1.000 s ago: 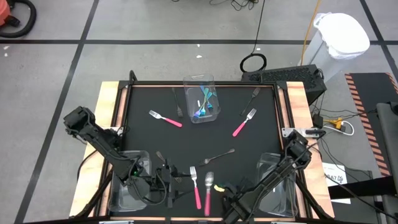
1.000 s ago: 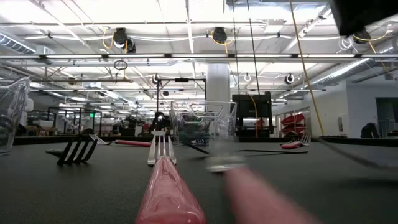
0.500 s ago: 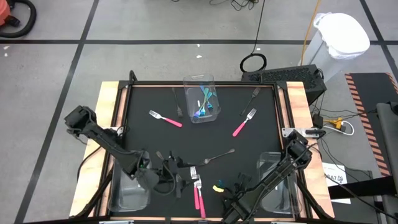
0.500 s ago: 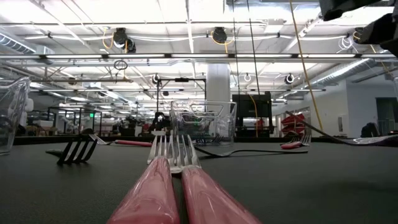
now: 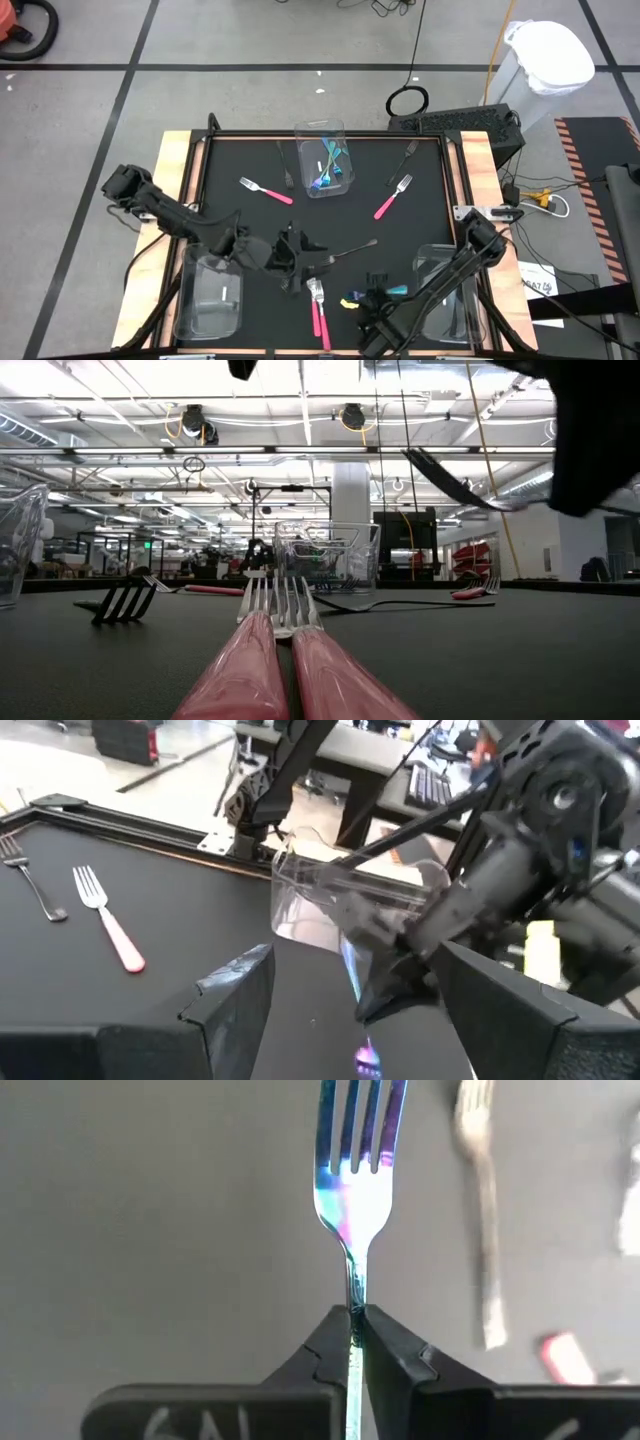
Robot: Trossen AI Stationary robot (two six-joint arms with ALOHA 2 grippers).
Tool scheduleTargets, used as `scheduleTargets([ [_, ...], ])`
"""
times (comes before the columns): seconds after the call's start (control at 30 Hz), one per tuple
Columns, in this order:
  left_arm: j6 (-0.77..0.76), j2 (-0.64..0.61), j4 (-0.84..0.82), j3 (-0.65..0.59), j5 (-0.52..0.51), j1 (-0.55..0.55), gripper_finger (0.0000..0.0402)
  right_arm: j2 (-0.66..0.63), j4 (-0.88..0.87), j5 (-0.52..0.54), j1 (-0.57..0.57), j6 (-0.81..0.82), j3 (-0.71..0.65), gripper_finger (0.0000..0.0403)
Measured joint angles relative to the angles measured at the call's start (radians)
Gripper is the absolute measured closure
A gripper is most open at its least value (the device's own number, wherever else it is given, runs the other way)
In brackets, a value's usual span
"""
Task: Sort silverware by color (type)
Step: Put the blue fork into the top transparent bin
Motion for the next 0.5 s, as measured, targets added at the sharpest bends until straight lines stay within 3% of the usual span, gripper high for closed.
scheduleTargets([
  [0.23, -0.004, 0.0, -0.068, 0.0, 0.154, 0.061, 0.0123, -0.005, -0.093, 0.228, -0.005, -0.274, 0.0, 0.0388],
  [0.5, -0.005, 0.001, -0.158, 0.0, 0.161, 0.076, 0.0123, -0.005, -0.179, 0.399, -0.031, -0.427, 0.0, 0.0388],
])
